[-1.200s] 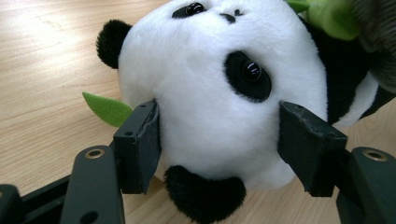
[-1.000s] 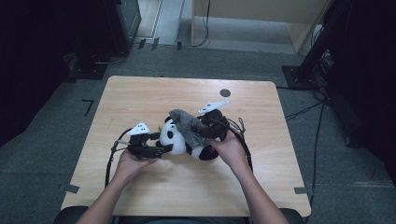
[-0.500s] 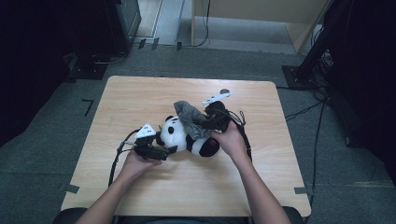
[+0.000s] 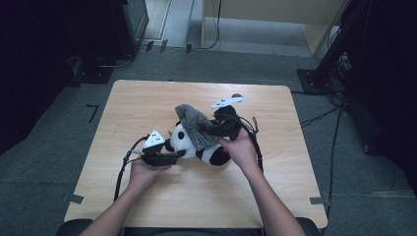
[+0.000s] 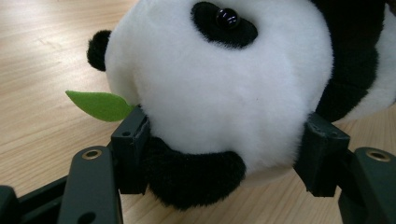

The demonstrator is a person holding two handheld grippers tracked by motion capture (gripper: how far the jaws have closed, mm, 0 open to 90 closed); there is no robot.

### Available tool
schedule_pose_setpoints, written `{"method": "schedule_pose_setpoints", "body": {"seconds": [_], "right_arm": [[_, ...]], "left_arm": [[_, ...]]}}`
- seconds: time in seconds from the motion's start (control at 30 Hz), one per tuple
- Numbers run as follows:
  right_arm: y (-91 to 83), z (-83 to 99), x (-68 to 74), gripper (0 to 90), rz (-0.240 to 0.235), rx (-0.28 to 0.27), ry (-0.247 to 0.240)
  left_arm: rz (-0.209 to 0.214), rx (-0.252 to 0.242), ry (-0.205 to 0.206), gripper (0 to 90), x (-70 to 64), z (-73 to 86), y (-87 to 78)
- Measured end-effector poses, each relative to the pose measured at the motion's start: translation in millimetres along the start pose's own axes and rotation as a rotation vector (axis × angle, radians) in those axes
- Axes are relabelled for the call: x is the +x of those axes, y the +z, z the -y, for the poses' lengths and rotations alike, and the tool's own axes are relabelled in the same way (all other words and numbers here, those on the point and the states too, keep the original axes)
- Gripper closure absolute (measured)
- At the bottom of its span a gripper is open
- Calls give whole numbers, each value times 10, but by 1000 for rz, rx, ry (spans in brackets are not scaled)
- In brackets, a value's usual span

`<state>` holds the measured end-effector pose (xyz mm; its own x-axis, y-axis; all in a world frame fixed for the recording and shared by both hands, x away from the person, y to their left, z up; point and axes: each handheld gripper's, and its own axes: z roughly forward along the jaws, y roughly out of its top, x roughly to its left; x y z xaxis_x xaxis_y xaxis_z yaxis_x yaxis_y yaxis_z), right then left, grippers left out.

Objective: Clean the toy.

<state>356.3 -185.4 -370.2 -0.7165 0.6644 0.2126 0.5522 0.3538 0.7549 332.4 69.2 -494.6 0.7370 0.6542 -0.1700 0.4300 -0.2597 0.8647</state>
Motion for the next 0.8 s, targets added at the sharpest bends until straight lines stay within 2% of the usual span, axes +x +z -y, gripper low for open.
{"method": "schedule_pose_setpoints", "body": {"seconds": [0.07,0.17,0.23,0.3,0.37,0.43,0.57,0.63,0.7,0.8], "right_arm": [[35,-24,128,760,-23,2,-12],[227,18,239,758,-47,64,-6],[384,79,269,750,-14,123,-15],[462,125,279,749,9,125,-31],[480,124,312,749,43,138,-74],[488,126,342,750,88,151,-125],[458,126,329,751,129,159,-176],[423,118,303,752,145,158,-185],[384,114,266,747,182,166,-189],[309,124,149,749,177,157,-164]], "left_arm": [[-8,-8,-16,329,-32,-18,-18],[-22,-17,-19,332,-82,-22,-35],[-37,-5,-18,337,-106,-19,-31],[-26,8,-49,344,-81,10,-15],[-10,20,-66,350,-62,19,-1],[-10,41,-59,358,-63,7,12],[-7,43,-57,361,-59,9,20],[-4,48,-61,361,-47,9,20],[-1,51,-67,360,-37,9,18],[3,52,-72,359,-35,0,19]]}}
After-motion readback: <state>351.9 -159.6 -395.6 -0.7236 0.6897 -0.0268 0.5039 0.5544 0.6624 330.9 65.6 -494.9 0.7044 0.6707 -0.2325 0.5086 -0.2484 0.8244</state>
